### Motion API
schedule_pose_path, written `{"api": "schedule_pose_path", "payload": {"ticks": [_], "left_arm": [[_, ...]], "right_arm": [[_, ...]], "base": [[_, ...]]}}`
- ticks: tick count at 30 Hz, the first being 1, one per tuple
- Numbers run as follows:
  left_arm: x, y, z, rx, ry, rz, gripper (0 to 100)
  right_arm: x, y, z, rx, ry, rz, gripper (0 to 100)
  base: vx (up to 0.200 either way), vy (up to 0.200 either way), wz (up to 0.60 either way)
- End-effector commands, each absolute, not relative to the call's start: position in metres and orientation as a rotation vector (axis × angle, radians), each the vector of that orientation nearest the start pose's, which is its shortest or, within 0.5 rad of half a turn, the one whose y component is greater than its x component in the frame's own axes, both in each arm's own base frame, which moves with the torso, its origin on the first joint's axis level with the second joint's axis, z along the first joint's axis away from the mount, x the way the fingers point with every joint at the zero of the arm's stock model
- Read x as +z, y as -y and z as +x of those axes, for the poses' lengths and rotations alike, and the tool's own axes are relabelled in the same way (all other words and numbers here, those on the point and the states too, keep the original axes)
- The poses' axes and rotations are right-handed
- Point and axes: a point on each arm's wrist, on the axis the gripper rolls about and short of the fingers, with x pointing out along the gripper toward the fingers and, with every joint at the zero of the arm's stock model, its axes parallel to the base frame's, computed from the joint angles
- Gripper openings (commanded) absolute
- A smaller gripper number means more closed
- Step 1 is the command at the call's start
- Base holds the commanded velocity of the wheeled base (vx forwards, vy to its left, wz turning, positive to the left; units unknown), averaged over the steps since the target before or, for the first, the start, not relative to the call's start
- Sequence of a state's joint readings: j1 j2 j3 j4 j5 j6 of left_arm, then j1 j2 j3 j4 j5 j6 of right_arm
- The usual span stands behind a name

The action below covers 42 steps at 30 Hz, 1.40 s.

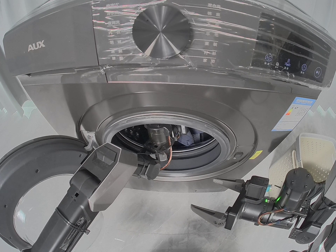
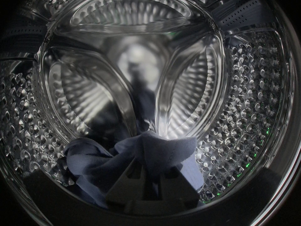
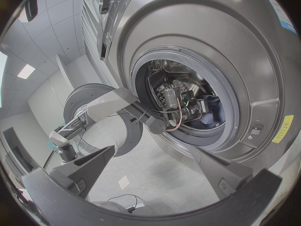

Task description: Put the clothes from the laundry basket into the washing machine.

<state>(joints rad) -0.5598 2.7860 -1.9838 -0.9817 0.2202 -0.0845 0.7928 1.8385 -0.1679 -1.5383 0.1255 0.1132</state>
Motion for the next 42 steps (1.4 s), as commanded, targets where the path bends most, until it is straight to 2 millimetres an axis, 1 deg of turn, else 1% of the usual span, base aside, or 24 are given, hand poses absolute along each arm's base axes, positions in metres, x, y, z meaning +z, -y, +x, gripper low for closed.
{"api": "schedule_pose_path", "payload": {"ticks": [1,4,7,9,10,11,15,16,18,19,21,22,23,24,25,27,28,29,33,35,38,42], "left_arm": [[0.033,0.293,0.477,-0.344,0.132,-0.144,0],[0.033,0.294,0.476,-0.346,0.132,-0.145,0],[0.04,0.295,0.475,-0.35,0.144,-0.152,0],[0.038,0.294,0.471,-0.35,0.117,-0.141,0],[0.041,0.292,0.469,-0.35,0.109,-0.136,0],[0.041,0.291,0.466,-0.354,0.096,-0.129,100],[0.05,0.294,0.462,-0.364,0.12,-0.158,100],[0.053,0.294,0.461,-0.366,0.124,-0.166,100],[0.068,0.293,0.457,-0.369,0.134,-0.182,100],[0.068,0.293,0.457,-0.369,0.134,-0.182,100],[0.081,0.291,0.446,-0.377,0.108,-0.183,100],[0.083,0.29,0.444,-0.377,0.105,-0.182,100],[0.084,0.287,0.435,-0.384,0.06,-0.162,100],[0.083,0.286,0.433,-0.384,0.047,-0.155,100],[0.082,0.282,0.42,-0.399,-0.019,-0.125,100],[0.085,0.276,0.406,-0.416,-0.064,-0.106,100],[0.086,0.275,0.404,-0.419,-0.068,-0.105,100],[0.087,0.275,0.394,-0.439,-0.085,-0.1,100],[0.104,0.273,0.368,-0.471,-0.087,-0.099,100],[0.106,0.275,0.351,-0.494,-0.104,-0.092,100],[0.102,0.275,0.324,-0.528,-0.142,-0.069,100],[0.093,0.274,0.3,-0.566,-0.168,-0.061,100]], "right_arm": [[0.095,-0.172,0.165,0.909,-0.181,0.061,100],[0.095,-0.172,0.165,0.909,-0.181,0.061,100],[0.095,-0.172,0.165,0.909,-0.181,0.061,100],[0.095,-0.172,0.165,0.909,-0.181,0.061,100],[0.095,-0.172,0.165,0.909,-0.181,0.061,100],[0.095,-0.172,0.165,0.909,-0.179,0.061,100],[0.095,-0.171,0.166,0.906,-0.181,0.061,100],[0.095,-0.171,0.165,0.907,-0.181,0.061,100],[0.095,-0.171,0.165,0.907,-0.181,0.061,100],[0.095,-0.171,0.165,0.907,-0.181,0.061,100],[0.095,-0.171,0.166,0.906,-0.179,0.06,100],[0.095,-0.171,0.166,0.904,-0.179,0.062,100],[0.096,-0.17,0.166,0.902,-0.176,0.061,100],[0.096,-0.17,0.166,0.902,-0.176,0.061,100],[0.095,-0.169,0.166,0.9,-0.177,0.061,100],[0.096,-0.17,0.167,0.9,-0.174,0.062,100],[0.096,-0.169,0.166,0.9,-0.172,0.063,100],[0.096,-0.169,0.166,0.9,-0.172,0.063,100],[0.097,-0.169,0.166,0.899,-0.172,0.063,100],[0.096,-0.168,0.166,0.897,-0.174,0.062,100],[0.096,-0.168,0.166,0.897,-0.177,0.061,100],[0.095,-0.167,0.165,0.897,-0.181,0.062,100]], "base": [[0.0,0.0,0.0],[0.0,0.0,0.0],[0.0,0.0,0.0],[0.0,0.0,0.0],[0.0,0.0,0.0],[0.0,0.0,0.0],[0.0,0.0,0.0],[0.0,0.0,0.0],[0.0,0.0,0.0],[0.0,0.0,0.0],[0.0,0.0,0.0],[0.0,0.0,0.0],[0.0,0.0,0.0],[0.0,0.0,0.0],[0.0,0.0,0.0],[0.0,0.0,0.0],[0.0,0.0,0.0],[0.0,0.0,0.0],[0.0,0.0,0.0],[0.0,0.0,0.0],[0.0,0.0,0.0],[0.0,0.0,0.0]]}}
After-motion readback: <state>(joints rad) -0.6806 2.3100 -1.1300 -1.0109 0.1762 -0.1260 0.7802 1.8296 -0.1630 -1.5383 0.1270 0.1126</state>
